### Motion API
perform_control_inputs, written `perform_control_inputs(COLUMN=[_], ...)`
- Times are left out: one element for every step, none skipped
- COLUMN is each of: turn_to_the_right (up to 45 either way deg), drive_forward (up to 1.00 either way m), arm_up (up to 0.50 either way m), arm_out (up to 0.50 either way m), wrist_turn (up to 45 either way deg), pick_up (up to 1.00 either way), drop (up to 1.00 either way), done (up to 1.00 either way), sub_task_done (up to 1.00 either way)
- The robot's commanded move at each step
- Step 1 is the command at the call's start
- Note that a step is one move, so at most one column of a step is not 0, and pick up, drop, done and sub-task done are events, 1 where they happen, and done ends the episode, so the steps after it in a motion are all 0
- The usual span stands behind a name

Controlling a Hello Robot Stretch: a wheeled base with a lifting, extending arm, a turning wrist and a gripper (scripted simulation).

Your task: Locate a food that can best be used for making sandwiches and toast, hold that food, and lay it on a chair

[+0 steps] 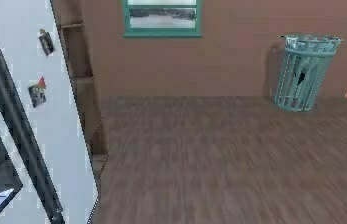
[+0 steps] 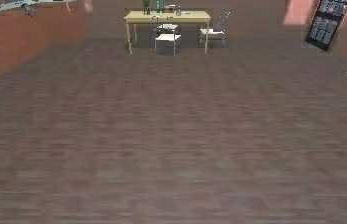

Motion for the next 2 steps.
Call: perform_control_inputs(turn_to_the_right=[45.0, 9.0], drive_forward=[0.00, 0.00], arm_up=[0.00, 0.00], arm_out=[0.00, 0.00], wrist_turn=[0.0, 0.0], pick_up=[0.00, 0.00], drop=[0.00, 0.00], done=[0.00, 0.00], sub_task_done=[0.00, 0.00])
